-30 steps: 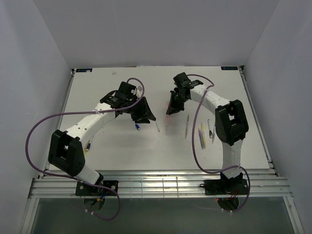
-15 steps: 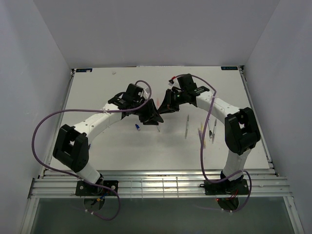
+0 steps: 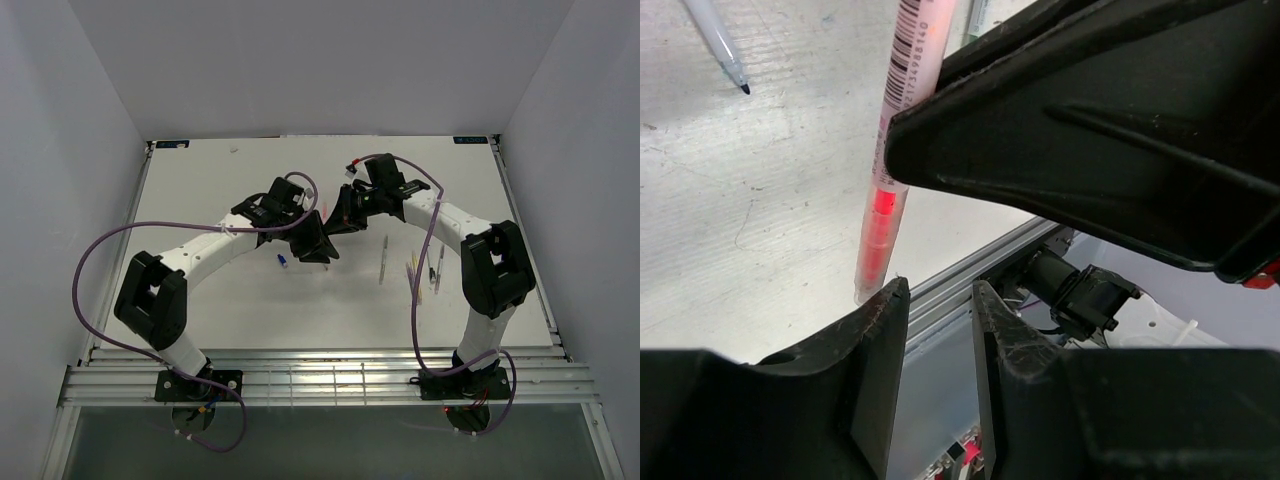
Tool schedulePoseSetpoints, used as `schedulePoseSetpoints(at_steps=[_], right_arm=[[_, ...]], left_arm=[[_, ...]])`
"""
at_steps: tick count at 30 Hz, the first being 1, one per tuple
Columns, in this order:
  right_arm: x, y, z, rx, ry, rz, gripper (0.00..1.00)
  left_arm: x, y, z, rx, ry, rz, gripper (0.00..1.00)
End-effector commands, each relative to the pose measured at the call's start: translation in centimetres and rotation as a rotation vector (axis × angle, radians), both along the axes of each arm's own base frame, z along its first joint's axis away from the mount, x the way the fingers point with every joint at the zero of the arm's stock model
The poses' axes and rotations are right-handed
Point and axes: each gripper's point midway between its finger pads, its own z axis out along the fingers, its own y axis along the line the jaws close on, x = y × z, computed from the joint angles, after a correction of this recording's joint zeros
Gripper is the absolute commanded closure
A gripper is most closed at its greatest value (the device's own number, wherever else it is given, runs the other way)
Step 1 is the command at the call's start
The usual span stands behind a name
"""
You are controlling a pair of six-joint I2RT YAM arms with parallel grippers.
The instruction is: Open the pen caps
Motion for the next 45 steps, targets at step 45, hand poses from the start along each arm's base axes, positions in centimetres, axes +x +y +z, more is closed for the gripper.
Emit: schedulePoseSetpoints(at_steps=[45], right_arm=[[-2.9, 0.4, 1.5, 0.112, 0.067, 0.083, 0.92]], left_arm=[[0.3, 1.3, -0.4, 0.116, -0.076, 0.005, 0.65]])
